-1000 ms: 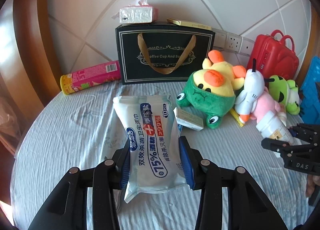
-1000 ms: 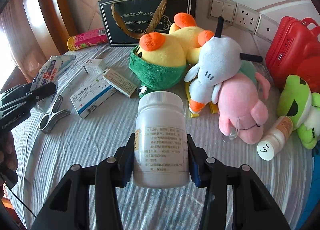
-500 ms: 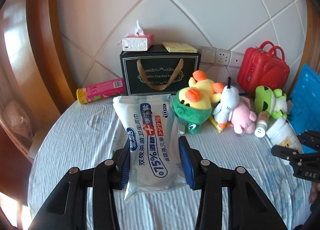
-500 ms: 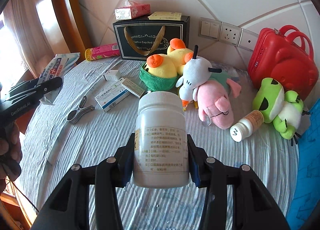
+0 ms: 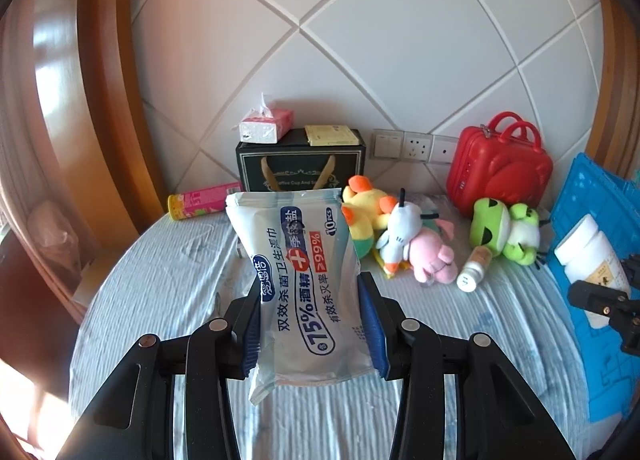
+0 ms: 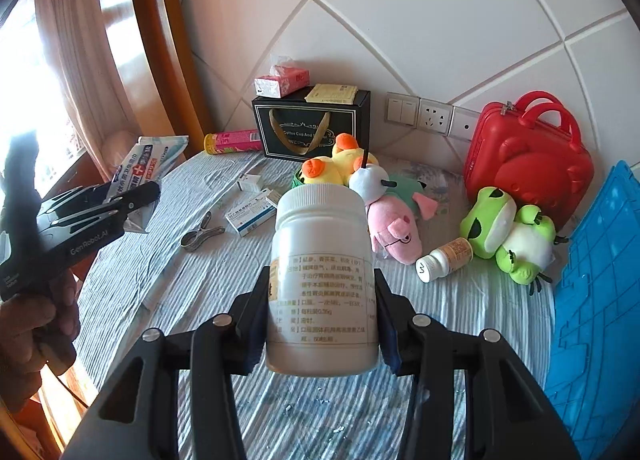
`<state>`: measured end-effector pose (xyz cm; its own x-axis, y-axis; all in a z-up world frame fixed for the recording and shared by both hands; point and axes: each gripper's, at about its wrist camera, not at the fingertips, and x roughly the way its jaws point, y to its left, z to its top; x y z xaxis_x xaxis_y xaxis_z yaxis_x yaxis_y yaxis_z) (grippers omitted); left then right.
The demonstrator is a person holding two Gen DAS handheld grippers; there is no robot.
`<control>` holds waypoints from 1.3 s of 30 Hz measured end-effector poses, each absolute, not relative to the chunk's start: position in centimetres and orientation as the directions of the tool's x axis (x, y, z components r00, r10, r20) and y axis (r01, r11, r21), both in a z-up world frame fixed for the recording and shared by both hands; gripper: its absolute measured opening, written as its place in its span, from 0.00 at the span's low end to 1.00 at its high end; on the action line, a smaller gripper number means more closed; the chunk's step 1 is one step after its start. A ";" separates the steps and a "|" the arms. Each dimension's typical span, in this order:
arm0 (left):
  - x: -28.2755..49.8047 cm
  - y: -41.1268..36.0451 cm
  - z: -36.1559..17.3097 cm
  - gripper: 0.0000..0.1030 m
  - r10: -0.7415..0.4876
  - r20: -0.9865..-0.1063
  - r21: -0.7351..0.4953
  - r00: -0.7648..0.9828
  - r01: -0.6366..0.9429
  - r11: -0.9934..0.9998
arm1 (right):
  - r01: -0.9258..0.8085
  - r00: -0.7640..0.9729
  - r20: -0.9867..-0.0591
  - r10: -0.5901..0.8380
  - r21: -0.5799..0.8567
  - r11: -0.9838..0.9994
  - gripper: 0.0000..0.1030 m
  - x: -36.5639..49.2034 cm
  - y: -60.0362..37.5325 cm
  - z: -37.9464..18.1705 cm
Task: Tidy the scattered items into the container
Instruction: 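Carry the wet-wipe pack and medicine bottle with both grippers over the crate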
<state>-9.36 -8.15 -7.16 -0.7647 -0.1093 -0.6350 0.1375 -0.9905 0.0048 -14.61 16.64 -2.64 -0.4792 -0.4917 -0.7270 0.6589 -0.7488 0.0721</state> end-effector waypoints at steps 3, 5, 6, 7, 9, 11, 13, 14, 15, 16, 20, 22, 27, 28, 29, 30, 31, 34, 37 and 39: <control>-8.5 -6.2 -5.8 0.41 -0.120 -0.625 0.014 -0.771 0.143 -0.990 | 0.665 -0.482 -0.713 -0.509 0.081 -0.742 0.43 -13.8 19.1 -1.0; -8.1 -4.9 -4.9 0.41 -0.128 -0.619 0.019 -0.774 0.149 -0.989 | 0.669 -0.481 -0.706 -0.519 0.086 -0.738 0.43 -13.5 20.6 -0.1; -7.9 -4.3 -4.5 0.41 -0.131 -0.614 0.020 -0.778 0.151 -0.988 | 0.671 -0.484 -0.702 -0.523 0.087 -0.737 0.43 -13.3 21.5 0.4; -7.7 -3.5 -4.0 0.41 -0.133 -0.607 0.021 -0.784 0.152 -0.988 | 0.672 -0.485 -0.697 -0.528 0.089 -0.735 0.43 -13.2 22.3 0.8; -7.4 -2.0 -3.0 0.41 -0.136 -0.597 0.027 -0.791 0.149 -0.988 | 0.676 -0.489 -0.687 -0.538 0.091 -0.731 0.43 -12.9 24.0 1.7; -7.2 -0.5 -2.1 0.41 -0.136 -0.583 0.030 -0.801 0.146 -0.989 | 0.678 -0.497 -0.676 -0.545 0.091 -0.730 0.43 -12.7 25.6 2.5; -7.1 1.0 -1.2 0.41 -0.137 -0.571 0.031 -0.810 0.146 -0.989 | 0.678 -0.504 -0.664 -0.553 0.092 -0.729 0.43 -12.6 27.4 3.2; -7.1 1.8 -0.8 0.41 -0.135 -0.566 0.030 -0.813 0.144 -0.989 | 0.677 -0.509 -0.659 -0.554 0.091 -0.730 0.43 -12.6 28.2 3.5; -7.1 2.6 -0.5 0.41 -0.132 -0.561 0.028 -0.817 0.141 -0.990 | 0.675 -0.512 -0.654 -0.557 0.094 -0.732 0.43 -12.6 29.1 3.9; -7.2 3.5 -0.1 0.41 -0.129 -0.556 0.029 -0.821 0.136 -0.990 | 0.673 -0.514 -0.651 -0.559 0.098 -0.733 0.43 -12.6 29.9 4.2; -7.3 7.3 1.5 0.41 -0.109 -0.534 0.034 -0.838 0.107 -0.994 | 0.661 -0.538 -0.628 -0.563 0.100 -0.744 0.43 -12.5 33.5 5.6; -7.4 9.2 2.4 0.41 -0.091 -0.518 0.028 -0.850 0.090 -0.996 | 0.654 -0.556 -0.613 -0.562 0.095 -0.751 0.43 -12.4 35.1 6.4; -7.9 14.9 4.7 0.41 -0.023 -0.482 0.029 -0.876 0.010 -1.000 | 0.622 -0.604 -0.584 -0.543 0.080 -0.779 0.43 -12.6 40.0 8.1; -8.1 16.1 5.0 0.41 -0.008 -0.479 0.032 -0.878 -0.008 -0.999 | 0.614 -0.612 -0.580 -0.538 0.080 -0.785 0.43 -12.7 41.0 8.3; -8.3 17.2 5.3 0.41 0.005 -0.477 0.036 -0.879 -0.026 -0.999 | 0.606 -0.618 -0.576 -0.535 0.086 -0.791 0.43 -12.8 42.0 8.5; -8.5 18.4 5.5 0.41 0.019 -0.474 0.039 -0.880 -0.042 -0.998 | 0.597 -0.626 -0.570 -0.532 0.088 -0.798 0.43 -12.8 43.0 8.8; -8.7 19.5 5.7 0.41 0.033 -0.472 0.042 -0.881 -0.060 -0.997 | 0.588 -0.635 -0.565 -0.526 0.087 -0.804 0.43 -12.8 43.9 9.0; -9.6 22.9 6.3 0.41 0.074 -0.472 0.046 -0.878 -0.109 -0.993 | 0.560 -0.655 -0.556 -0.512 0.098 -0.822 0.43 -12.9 46.5 9.4; -10.1 26.0 7.0 0.41 0.114 -0.470 0.048 -0.875 -0.154 -0.987 | 0.534 -0.671 -0.548 -0.499 0.110 -0.839 0.43 -12.7 49.1 9.9; -10.2 28.0 7.4 0.41 0.140 -0.465 0.052 -0.874 -0.185 -0.981 | 0.516 -0.683 -0.543 -0.489 0.116 -0.849 0.43 -12.5 50.8 10.3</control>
<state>-10.24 28.03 7.37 -0.8741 0.1398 -0.4653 -0.1849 -0.9814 0.0525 -12.54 50.83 10.27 -0.6828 -0.4890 -0.5428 0.5158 -0.8488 0.1158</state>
